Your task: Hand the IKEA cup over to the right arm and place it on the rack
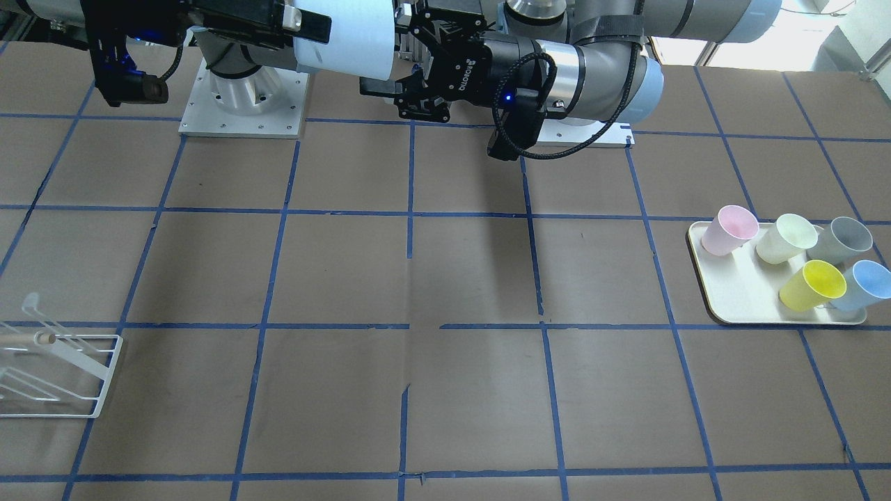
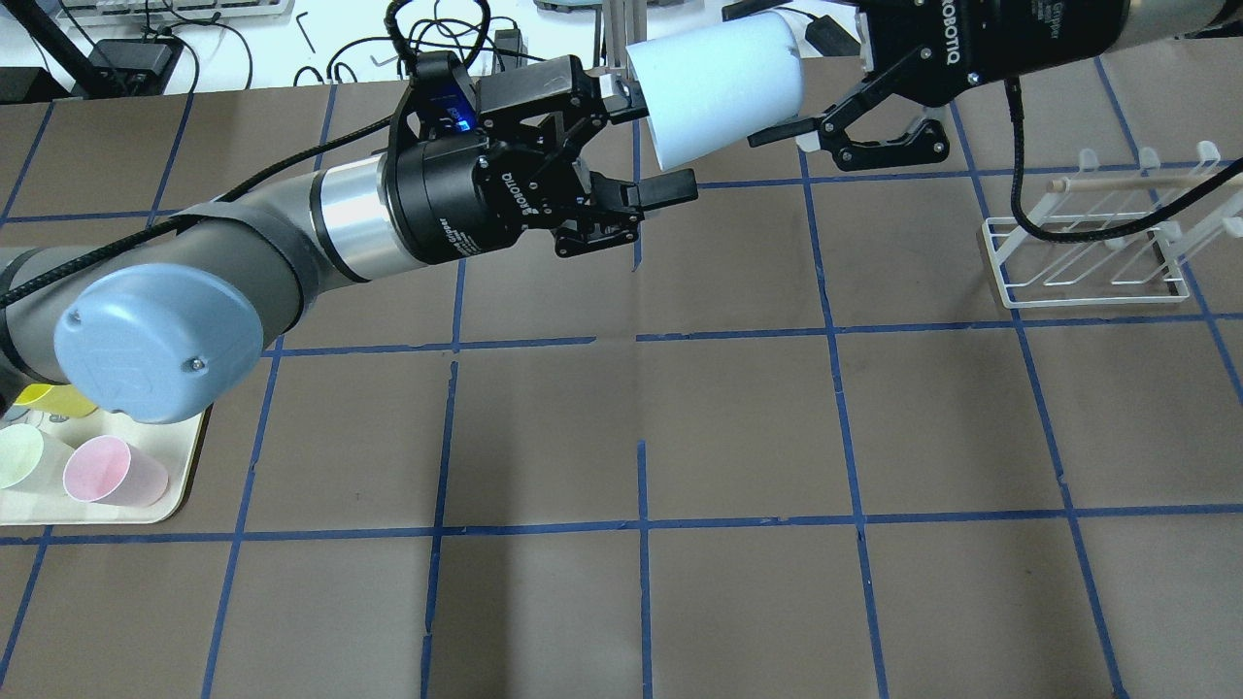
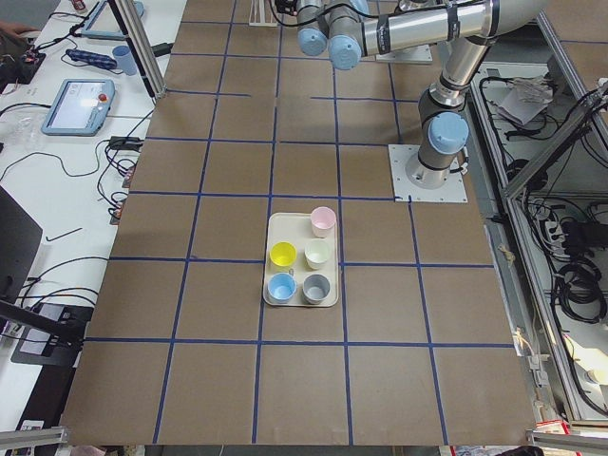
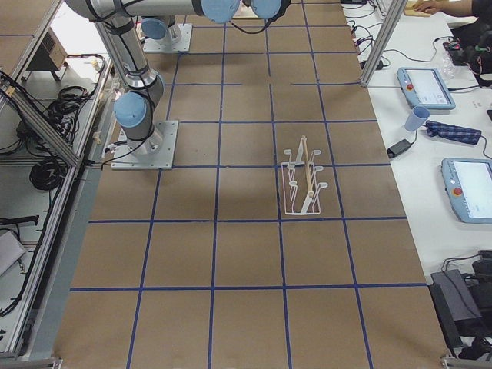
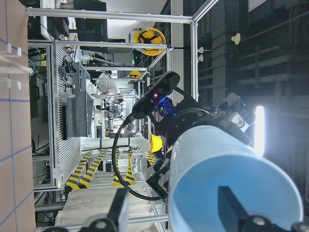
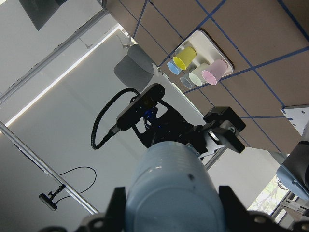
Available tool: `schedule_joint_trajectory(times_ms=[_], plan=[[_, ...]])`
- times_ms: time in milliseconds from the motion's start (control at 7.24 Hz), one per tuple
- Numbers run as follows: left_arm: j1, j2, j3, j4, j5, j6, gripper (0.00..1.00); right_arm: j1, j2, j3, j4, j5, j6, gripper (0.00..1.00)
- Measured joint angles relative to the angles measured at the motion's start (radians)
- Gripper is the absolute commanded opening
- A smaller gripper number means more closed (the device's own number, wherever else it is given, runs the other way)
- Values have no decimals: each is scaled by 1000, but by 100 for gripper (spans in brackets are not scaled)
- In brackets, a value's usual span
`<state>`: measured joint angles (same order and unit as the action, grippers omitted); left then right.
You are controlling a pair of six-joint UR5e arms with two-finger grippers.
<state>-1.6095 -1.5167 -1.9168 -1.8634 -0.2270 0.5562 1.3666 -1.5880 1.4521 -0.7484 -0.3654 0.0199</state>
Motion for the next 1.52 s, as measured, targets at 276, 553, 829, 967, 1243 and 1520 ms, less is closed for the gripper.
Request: schedule_joint_trajectory(times_ms=[276,553,829,967,1243,1520], plan=[[45,11,15,0,69,-54,93,-9,1,-1,-16,-4,-4,30],[106,22,21,0,207,-83,96,-29,2,-2,-76,-58,-5,30],[163,32,52,8,429,-117,100,-46,2,-2,-189,-213,1,30],[189,34,82,24,568,-149,100,-48,2,-2,-261,-318,6,30],[208,34,133,116,889,-209,100,-48,15,9,-432,-550,11,29],[207,34,147,250,1247,-267,100,-47,58,15,-602,-800,-1,24]])
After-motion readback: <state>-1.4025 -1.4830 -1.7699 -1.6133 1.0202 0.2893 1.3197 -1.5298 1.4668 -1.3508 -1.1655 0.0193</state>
